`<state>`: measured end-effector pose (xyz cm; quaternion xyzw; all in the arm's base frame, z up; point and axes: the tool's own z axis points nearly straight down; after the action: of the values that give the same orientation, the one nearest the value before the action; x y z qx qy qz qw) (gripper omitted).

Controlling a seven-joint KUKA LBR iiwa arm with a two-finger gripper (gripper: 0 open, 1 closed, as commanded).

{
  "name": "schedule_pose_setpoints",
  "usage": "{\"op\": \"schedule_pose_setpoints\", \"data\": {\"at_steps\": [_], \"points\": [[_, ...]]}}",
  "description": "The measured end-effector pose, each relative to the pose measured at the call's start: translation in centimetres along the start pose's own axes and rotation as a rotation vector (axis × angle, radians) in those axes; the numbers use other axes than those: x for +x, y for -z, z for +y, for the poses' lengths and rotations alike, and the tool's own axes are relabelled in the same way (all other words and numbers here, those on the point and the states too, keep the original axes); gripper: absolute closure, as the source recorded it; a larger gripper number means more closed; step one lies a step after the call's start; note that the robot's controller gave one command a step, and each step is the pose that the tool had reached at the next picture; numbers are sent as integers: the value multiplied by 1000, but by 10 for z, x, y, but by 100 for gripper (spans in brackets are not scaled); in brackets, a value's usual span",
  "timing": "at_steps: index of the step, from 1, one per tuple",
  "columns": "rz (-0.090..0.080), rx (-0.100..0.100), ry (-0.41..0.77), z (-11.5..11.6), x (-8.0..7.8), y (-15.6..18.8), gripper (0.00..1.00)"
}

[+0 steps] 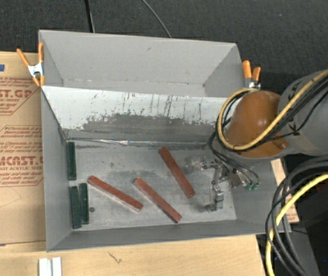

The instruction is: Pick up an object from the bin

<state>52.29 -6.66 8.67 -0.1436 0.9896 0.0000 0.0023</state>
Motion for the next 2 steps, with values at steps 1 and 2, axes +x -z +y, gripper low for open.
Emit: {"op": "schedule_pose_setpoints", "data": {"at_steps": [1,2], "points": [[1,-3,-37,7,1,-40,0],[4,1,-25,28,-7,-27,0]]}}
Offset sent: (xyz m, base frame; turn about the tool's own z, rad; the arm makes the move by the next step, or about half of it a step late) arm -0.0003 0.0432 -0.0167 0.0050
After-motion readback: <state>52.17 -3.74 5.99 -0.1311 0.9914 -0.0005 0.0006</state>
